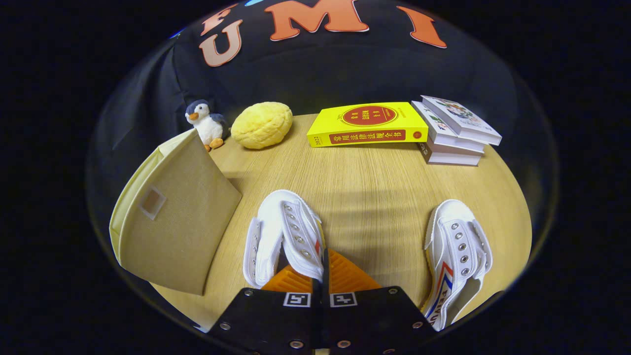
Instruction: Open the storage box then place both shoes into the box .Put the left shoe in first, then the right shoe, with the right side of both shoes facing outward in a uniform manner.
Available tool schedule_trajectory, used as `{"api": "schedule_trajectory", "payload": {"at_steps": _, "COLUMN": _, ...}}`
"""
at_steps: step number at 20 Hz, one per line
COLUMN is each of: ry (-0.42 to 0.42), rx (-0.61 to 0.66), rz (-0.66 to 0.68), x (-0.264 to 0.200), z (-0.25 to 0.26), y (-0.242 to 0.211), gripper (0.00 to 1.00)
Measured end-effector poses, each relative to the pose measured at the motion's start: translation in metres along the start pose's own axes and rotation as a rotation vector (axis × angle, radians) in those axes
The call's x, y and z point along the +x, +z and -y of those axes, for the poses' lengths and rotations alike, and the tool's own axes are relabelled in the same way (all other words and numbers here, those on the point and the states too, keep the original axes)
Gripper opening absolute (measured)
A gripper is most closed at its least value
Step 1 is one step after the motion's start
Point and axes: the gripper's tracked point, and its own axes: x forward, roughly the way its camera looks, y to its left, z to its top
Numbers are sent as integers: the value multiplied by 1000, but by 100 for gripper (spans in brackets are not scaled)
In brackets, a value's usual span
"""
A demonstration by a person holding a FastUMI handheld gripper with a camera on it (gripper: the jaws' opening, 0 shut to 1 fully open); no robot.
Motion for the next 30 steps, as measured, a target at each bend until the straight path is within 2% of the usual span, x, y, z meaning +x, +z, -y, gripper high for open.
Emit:
{"api": "schedule_trajectory", "payload": {"at_steps": 4, "ry": 37, "rx": 41, "rz": -1, "x": -6, "z": -12, "y": -3, "gripper": 0}}
{"api": "schedule_trajectory", "payload": {"at_steps": 9, "ry": 63, "rx": 148, "rz": 41, "x": -34, "z": -27, "y": 14, "gripper": 0}}
{"api": "schedule_trajectory", "payload": {"at_steps": 11, "ry": 39, "rx": 181, "rz": 80, "x": -48, "z": -30, "y": 25, "gripper": 0}}
{"api": "schedule_trajectory", "payload": {"at_steps": 17, "ry": -110, "rx": 255, "rz": 216, "x": -104, "z": -44, "y": 71, "gripper": 0}}
{"api": "schedule_trajectory", "payload": {"at_steps": 23, "ry": -163, "rx": 317, "rz": 333, "x": -157, "z": -108, "y": 111, "gripper": 0}}
{"api": "schedule_trajectory", "payload": {"at_steps": 26, "ry": -120, "rx": 338, "rz": 354, "x": -162, "z": -157, "y": 121, "gripper": 0}}
{"api": "schedule_trajectory", "payload": {"at_steps": 30, "ry": -70, "rx": 330, "rz": 322, "x": -142, "z": -220, "y": 117, "gripper": 0}}
